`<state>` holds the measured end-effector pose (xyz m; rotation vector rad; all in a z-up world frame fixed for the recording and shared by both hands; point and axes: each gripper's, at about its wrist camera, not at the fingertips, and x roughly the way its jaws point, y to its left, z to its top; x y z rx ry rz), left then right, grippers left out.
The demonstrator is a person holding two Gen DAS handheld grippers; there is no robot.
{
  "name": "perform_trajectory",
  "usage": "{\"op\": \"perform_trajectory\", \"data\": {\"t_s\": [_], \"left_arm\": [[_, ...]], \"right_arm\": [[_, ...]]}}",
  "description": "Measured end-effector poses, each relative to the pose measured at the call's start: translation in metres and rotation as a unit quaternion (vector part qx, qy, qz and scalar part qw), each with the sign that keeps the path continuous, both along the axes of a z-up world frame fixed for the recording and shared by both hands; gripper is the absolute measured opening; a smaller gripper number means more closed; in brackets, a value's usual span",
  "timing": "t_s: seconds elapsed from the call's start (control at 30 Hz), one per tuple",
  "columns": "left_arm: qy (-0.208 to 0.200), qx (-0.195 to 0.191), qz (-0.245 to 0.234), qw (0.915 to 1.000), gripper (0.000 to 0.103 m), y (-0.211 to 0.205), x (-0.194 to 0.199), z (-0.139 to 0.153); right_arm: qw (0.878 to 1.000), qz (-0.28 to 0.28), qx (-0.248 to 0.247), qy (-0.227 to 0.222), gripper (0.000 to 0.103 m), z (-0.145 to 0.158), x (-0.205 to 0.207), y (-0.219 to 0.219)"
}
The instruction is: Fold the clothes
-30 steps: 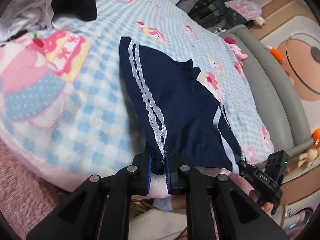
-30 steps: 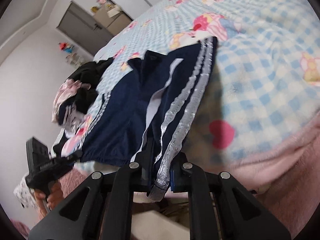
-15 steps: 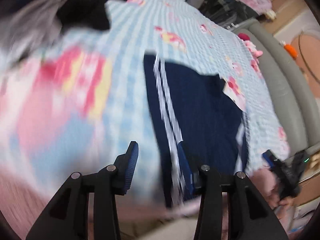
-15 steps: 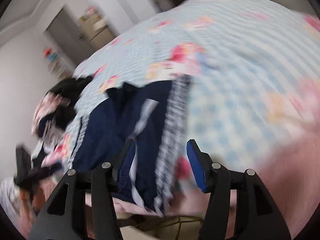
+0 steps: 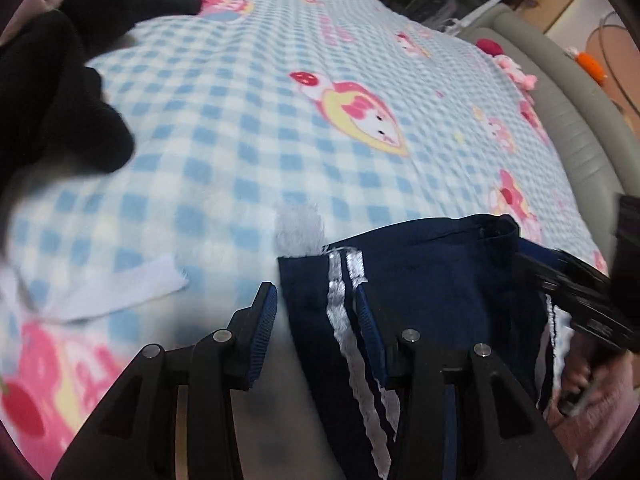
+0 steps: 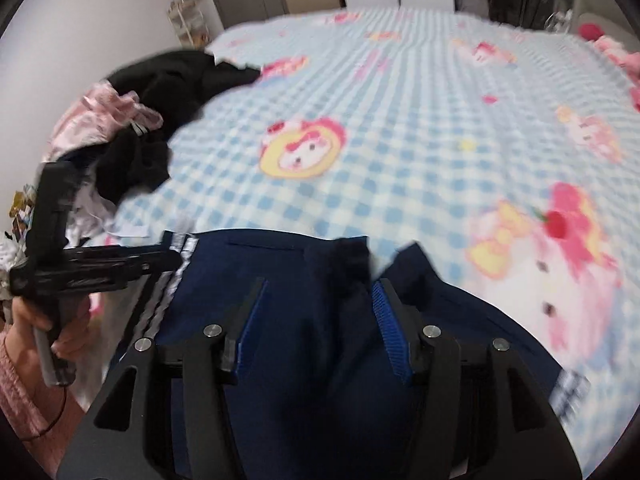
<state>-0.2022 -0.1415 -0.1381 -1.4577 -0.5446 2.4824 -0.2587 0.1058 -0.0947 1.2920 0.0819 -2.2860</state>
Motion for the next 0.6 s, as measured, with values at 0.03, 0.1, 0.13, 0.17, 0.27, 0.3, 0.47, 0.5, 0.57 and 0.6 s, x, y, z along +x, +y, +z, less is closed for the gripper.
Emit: {"op": "perform_trajectory", "data": {"t_s": [0.03, 0.1, 0.13, 0.17, 0.27, 0.3, 0.47, 0.5, 0.57, 0.6], "left_arm": [[0.006, 0.006, -0.001, 1.0, 0.033, -0.001, 0.0, -0.001], [0.015, 0.001, 0.004, 0.9999, 0.014, -0.001, 0.001, -0.002], [0.018, -0.008, 0.007, 0.9998, 0.014, 0.0, 0.001, 0.0], [0.021, -0.018, 0.012, 0.9996, 0.014, 0.001, 0.001, 0.002], [0.03, -0.061, 0.035, 0.9971, 0.015, 0.0, 0.003, 0.009], [0.035, -0.065, 0.042, 0.9964, 0.015, -0.002, 0.005, 0.012], [0.047, -0.019, 0.026, 0.9984, 0.036, -0.005, 0.009, 0.017], [0.043, -0.018, 0.018, 0.9987, 0.037, -0.003, 0.008, 0.015], [0.025, -0.035, 0.011, 0.999, 0.036, 0.005, 0.005, 0.006], [0.024, -0.051, 0.016, 0.9983, 0.031, 0.008, 0.005, 0.004]], "right_arm": [[1.0, 0.005, 0.005, -0.005, 0.036, -0.006, -0.005, -0.004], [1.0, 0.007, 0.013, -0.007, 0.018, -0.013, -0.01, -0.005], [1.0, 0.004, 0.012, -0.004, 0.018, -0.013, -0.01, 0.0], [1.0, 0.0, 0.012, -0.001, 0.018, -0.013, -0.011, 0.004], [0.999, -0.035, -0.004, 0.014, 0.036, -0.003, -0.009, 0.026], [0.999, -0.045, -0.012, 0.019, 0.037, 0.002, -0.007, 0.034], [0.998, -0.043, -0.013, 0.035, 0.039, 0.018, -0.002, 0.04], [0.999, -0.021, -0.008, 0.032, 0.039, 0.017, -0.001, 0.033], [0.999, 0.019, 0.021, 0.032, 0.038, 0.014, 0.002, 0.015], [0.998, 0.029, 0.048, 0.034, 0.038, 0.008, 0.003, 0.005]]}}
